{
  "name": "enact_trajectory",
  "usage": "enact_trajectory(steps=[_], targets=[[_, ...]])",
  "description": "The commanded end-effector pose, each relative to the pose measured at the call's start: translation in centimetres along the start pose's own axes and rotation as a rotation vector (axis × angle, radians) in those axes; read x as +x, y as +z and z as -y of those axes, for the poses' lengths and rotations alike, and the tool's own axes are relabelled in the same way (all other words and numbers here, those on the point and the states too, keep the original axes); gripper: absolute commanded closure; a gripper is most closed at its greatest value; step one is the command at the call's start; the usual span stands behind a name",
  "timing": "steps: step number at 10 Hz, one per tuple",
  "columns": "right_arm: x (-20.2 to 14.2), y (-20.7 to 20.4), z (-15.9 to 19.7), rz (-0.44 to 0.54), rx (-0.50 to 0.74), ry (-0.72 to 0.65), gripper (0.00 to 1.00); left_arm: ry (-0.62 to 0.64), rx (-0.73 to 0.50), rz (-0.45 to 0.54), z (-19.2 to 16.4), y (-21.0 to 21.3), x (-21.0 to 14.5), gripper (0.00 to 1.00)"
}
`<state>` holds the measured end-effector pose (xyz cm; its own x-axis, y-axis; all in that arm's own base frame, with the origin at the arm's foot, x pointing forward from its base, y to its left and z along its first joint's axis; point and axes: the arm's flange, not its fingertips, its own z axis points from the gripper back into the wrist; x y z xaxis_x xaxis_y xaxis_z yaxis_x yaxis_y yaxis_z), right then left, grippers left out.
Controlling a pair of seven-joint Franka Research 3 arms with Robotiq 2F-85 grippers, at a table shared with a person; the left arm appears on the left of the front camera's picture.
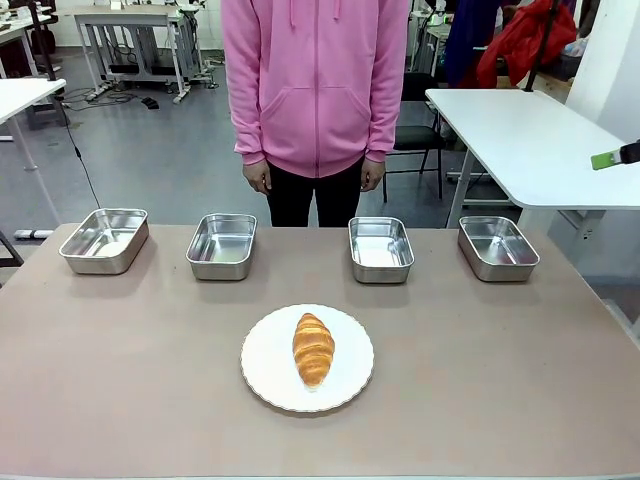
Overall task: Place the bread in the container.
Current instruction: Place the Butter Roll into the Airtight Container indicated by the human.
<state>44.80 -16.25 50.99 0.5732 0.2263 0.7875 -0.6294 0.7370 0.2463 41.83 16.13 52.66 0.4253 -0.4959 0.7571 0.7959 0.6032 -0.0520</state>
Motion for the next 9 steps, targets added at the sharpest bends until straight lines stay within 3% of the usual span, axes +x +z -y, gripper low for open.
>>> enact_trajectory(steps=[1,5,9], targets=[[0.7,0.0,0.4,0.045,0.012,0.033,0.00,0.032,0.002,0.046,1.1,0.5,1.1,0.00],[1.3,-0.2,-0.2,0.074,0.029,0.050,0.00,0.071,0.039,0.050,3.8,1.1,2.4,0.00],[1.5,-0.2,-0.9,0.086,0.029,0.048,0.00,0.118,0.058,0.025,3.9,0.7,2.4,0.00]])
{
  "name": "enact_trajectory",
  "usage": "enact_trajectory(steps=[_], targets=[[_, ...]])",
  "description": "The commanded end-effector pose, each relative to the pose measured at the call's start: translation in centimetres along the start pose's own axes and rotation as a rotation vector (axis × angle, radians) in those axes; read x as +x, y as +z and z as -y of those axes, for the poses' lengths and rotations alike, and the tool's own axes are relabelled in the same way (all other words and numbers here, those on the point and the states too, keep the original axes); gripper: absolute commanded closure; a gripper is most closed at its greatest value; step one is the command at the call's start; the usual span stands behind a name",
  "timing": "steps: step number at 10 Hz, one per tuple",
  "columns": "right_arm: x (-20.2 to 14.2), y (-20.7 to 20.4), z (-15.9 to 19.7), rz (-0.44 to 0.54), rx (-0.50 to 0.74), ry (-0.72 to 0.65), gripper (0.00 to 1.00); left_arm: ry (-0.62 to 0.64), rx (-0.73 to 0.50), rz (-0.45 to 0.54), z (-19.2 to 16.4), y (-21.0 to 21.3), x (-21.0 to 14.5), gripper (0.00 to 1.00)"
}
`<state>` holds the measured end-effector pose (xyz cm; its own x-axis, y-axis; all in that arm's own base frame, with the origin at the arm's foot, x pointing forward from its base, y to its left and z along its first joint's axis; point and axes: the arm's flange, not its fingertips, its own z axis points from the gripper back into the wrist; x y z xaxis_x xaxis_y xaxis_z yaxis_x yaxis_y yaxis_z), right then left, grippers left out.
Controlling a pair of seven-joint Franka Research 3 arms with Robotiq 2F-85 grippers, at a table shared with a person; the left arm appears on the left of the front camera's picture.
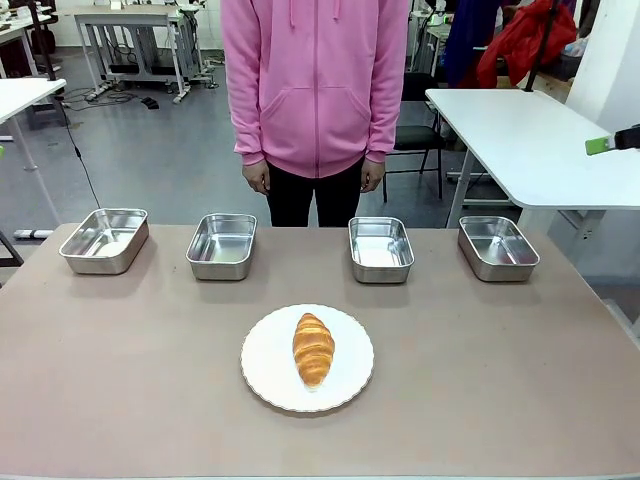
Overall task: Place the bread in the container.
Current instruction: Place the Butter Roll into the Airtight Container indicated by the human.
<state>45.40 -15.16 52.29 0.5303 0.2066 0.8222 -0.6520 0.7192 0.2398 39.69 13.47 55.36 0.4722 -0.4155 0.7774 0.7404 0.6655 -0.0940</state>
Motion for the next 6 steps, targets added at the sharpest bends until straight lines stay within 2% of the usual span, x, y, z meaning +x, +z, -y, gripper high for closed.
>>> enact_trajectory(steps=[1,6], targets=[[-0.09,-0.04,-0.08,0.030,0.011,0.024,0.00,0.044,0.028,-0.020,0.44,-0.34,-0.17,0.00],[0.00,0.00,-0.02,0.000,0.001,0.000,0.00,0.022,0.007,-0.005,-0.07,-0.27,-0.34,0.00]])
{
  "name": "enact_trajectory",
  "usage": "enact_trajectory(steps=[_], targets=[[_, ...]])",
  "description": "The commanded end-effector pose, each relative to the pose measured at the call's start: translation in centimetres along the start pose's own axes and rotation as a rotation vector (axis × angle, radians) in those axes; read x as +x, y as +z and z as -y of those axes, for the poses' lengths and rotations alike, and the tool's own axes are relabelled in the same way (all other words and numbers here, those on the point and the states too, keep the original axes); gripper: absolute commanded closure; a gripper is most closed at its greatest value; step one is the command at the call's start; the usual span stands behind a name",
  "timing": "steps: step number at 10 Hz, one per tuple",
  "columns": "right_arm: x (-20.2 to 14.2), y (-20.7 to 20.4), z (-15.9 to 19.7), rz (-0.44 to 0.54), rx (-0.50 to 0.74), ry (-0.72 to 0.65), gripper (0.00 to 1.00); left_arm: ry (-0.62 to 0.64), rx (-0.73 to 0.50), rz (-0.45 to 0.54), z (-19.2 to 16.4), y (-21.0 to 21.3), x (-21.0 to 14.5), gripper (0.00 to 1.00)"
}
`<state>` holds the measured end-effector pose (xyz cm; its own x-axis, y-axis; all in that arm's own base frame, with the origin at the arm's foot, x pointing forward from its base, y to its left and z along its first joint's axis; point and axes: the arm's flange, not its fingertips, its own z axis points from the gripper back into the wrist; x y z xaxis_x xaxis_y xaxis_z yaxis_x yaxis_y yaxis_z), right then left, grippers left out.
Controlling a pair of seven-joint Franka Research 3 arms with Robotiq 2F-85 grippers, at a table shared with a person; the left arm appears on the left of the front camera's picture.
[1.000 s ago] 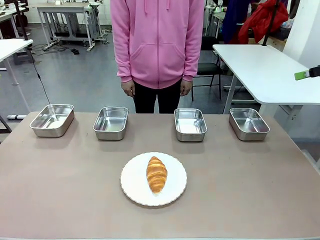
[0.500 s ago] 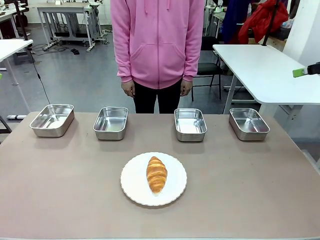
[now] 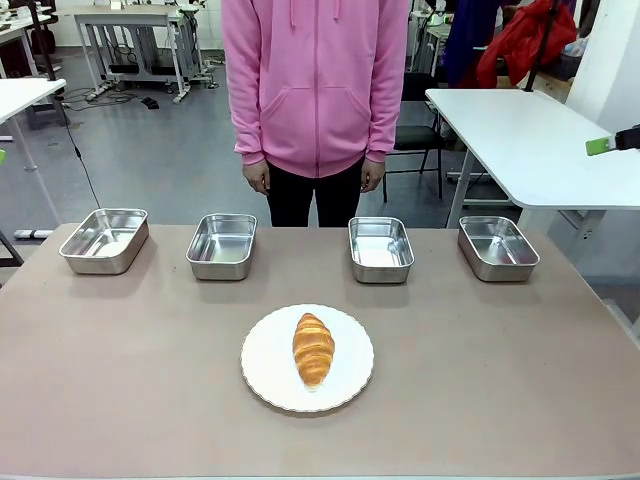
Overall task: Place the bread in the container.
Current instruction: Place the Butter Roll into the Airtight Container indicated by the human.
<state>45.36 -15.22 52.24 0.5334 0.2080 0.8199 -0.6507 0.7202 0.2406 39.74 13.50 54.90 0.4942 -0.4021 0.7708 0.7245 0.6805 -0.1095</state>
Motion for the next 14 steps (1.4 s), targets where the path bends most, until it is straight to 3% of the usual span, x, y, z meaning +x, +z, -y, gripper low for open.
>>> enact_trajectory(steps=[1,14], targets=[[0.07,-0.03,-0.04,0.003,0.002,0.002,0.00,-0.004,0.000,0.001,0.03,0.02,0.01,0.00],[0.07,-0.03,-0.04,0.003,0.002,0.002,0.00,-0.004,0.000,0.001,0.03,0.02,0.01,0.00]])
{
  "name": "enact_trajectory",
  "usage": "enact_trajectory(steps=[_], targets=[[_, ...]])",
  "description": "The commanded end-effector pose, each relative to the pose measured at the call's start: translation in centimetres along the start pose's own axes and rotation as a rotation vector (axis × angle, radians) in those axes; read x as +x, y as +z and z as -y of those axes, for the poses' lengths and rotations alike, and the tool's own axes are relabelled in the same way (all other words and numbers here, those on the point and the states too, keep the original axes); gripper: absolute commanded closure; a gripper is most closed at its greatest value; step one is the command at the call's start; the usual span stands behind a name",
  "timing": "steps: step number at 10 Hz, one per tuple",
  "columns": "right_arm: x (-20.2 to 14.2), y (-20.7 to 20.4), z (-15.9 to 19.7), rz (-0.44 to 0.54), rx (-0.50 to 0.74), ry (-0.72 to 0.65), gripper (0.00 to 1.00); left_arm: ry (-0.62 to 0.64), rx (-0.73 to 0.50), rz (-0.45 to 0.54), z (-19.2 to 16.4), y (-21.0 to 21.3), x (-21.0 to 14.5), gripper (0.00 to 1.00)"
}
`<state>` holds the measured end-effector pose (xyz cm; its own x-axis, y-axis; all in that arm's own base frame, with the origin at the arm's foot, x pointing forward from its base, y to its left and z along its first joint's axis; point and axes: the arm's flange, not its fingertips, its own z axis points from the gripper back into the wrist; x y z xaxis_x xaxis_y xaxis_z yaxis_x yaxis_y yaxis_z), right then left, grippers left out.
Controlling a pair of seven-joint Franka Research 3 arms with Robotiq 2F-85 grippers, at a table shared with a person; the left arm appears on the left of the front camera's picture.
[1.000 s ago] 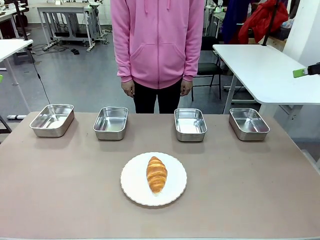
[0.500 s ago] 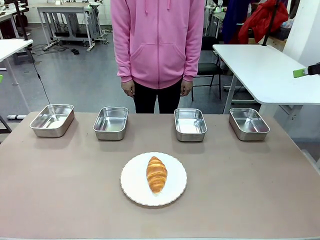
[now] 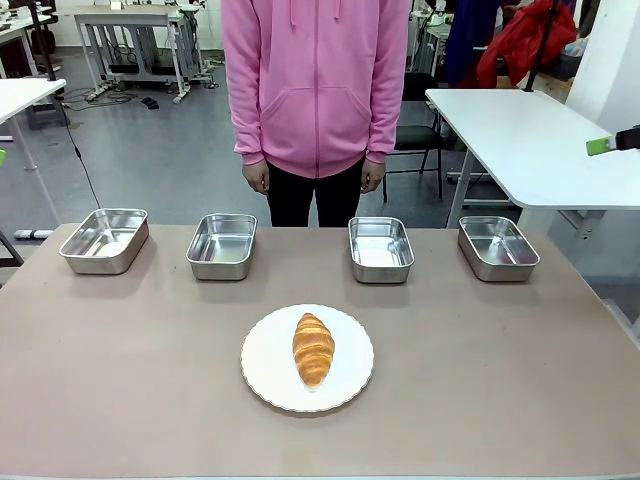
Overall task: Place the bread in the container.
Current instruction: Place the Butter Roll into the Airtight Container indicated by the human.
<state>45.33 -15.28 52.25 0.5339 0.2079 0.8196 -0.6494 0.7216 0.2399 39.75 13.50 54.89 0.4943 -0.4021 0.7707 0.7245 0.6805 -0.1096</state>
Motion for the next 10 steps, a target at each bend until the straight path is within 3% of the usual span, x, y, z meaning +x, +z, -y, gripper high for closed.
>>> enact_trajectory(steps=[1,10], targets=[[0.08,-0.09,-0.07,0.004,0.004,0.002,0.00,-0.004,0.000,0.001,0.03,0.03,0.01,0.00],[0.08,-0.09,-0.07,0.004,0.004,0.002,0.00,-0.004,0.000,0.001,0.03,0.03,0.01,0.00]])
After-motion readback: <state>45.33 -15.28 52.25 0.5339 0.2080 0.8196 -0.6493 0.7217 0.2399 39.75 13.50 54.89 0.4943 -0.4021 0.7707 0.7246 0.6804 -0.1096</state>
